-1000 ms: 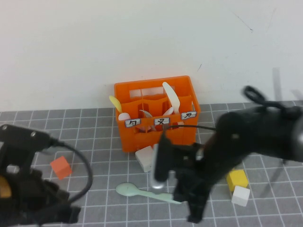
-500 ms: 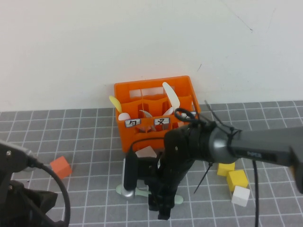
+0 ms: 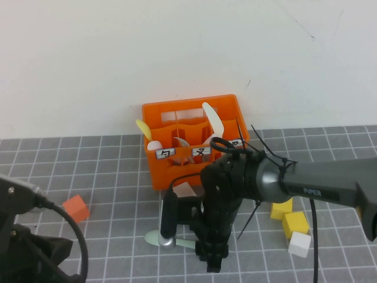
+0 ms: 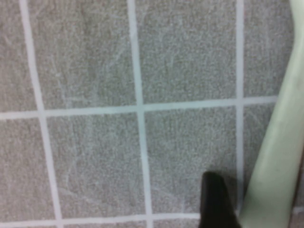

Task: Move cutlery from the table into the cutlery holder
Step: Pick up the spoon, then place the spoon on the box

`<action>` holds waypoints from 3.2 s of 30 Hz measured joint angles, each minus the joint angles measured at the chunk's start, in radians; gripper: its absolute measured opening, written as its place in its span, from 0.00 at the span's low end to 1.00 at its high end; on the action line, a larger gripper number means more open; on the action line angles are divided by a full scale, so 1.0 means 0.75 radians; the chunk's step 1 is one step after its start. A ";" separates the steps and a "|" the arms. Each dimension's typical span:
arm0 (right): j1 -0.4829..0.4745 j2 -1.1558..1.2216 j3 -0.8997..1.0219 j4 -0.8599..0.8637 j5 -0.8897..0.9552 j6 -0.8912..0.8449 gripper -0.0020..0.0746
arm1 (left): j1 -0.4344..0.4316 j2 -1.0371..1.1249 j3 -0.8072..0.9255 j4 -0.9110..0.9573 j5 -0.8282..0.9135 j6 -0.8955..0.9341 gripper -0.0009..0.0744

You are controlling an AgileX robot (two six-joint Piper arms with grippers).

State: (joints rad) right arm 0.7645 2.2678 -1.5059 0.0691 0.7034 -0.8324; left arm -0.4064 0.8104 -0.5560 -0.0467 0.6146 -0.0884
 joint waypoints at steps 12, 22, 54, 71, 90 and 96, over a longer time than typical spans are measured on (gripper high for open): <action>0.000 0.008 -0.008 -0.012 0.028 0.017 0.28 | 0.000 0.000 0.021 0.000 -0.063 -0.058 0.01; 0.000 -0.042 0.012 -0.004 0.032 0.179 0.28 | 0.000 0.000 0.022 0.000 -0.077 -0.066 0.01; 0.000 -0.410 0.020 0.402 -0.978 0.175 0.28 | 0.000 0.000 0.022 0.000 -0.062 -0.066 0.01; 0.000 -0.122 0.024 0.491 -1.528 0.250 0.28 | 0.000 0.000 0.022 0.000 -0.060 -0.066 0.01; 0.000 -0.082 0.024 0.660 -1.493 0.286 0.48 | 0.000 0.000 0.022 0.003 -0.049 -0.066 0.01; 0.000 -0.082 0.024 0.668 -1.493 0.274 0.51 | 0.000 0.000 0.022 0.003 -0.039 -0.066 0.01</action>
State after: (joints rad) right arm 0.7645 2.2061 -1.4877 0.5700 -0.4166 -0.6266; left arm -0.4064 0.8104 -0.5395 -0.0446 0.5850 -0.1380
